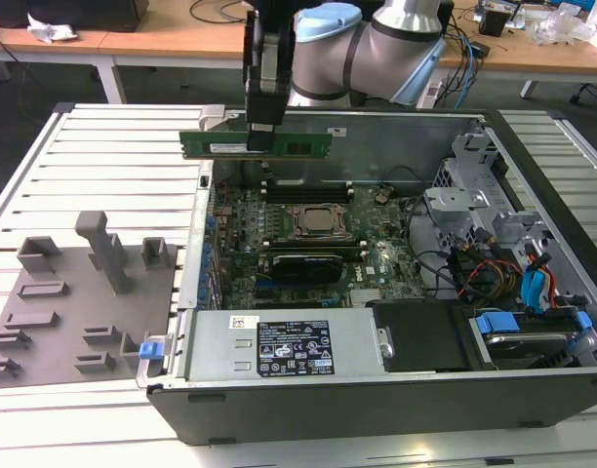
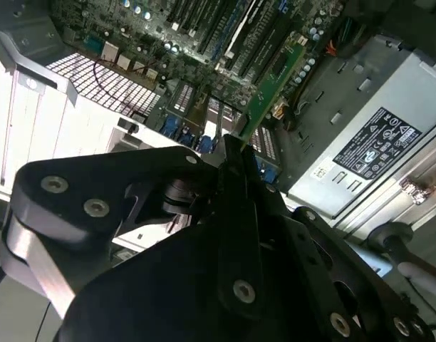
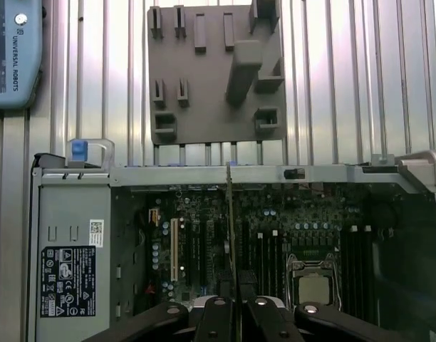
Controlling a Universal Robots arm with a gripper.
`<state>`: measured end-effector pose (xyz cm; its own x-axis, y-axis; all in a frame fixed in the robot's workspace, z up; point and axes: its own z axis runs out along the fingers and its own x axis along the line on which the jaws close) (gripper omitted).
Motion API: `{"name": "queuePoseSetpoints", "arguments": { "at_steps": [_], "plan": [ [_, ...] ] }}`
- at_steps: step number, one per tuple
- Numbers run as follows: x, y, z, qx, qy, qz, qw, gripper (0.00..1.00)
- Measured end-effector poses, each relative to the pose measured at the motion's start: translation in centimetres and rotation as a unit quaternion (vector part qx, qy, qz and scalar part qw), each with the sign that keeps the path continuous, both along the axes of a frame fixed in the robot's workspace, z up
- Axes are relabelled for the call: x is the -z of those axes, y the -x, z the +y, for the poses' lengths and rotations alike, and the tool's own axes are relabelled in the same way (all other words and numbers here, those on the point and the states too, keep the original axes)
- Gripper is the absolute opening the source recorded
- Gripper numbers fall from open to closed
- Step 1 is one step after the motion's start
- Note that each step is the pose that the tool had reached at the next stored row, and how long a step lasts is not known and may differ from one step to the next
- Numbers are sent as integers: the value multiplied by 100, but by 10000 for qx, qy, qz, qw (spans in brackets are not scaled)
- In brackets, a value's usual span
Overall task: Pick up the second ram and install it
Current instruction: 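Pick up the second ram and move it above second insertion slot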
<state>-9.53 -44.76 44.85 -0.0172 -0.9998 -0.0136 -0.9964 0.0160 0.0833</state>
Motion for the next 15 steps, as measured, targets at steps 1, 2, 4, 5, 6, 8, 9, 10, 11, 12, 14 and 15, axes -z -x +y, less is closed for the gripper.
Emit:
{"name": "queuePoseSetpoints", "arguments": {
  "at_steps": [1, 2, 4, 5, 6, 8, 9, 10, 11, 12, 14, 15],
  "plan": [
    [0, -59, 0, 1, 0, 6, 10000, 14],
    [0, -93, 0, 1, 0, 9, 10000, 14],
    [0, -148, 0, 0, 0, 15, 10000, 14],
    [0, -181, 0, 0, 0, 18, 10000, 14],
    [0, -203, 0, 1, 0, 20, 10000, 14],
    [0, -254, 0, 1, 0, 25, 10000, 14],
    [0, -294, 0, 0, 0, 29, 10000, 14],
    [0, -341, 0, 1, 0, 34, 10000, 14],
    [0, -371, 0, 1, 0, 37, 10000, 14],
    [0, -392, 0, 1, 0, 39, 10000, 14],
    [0, -489, 0, 1, 0, 48, 10000, 14],
    [0, -524, 0, 1, 0, 51, 10000, 14]
  ]
}}
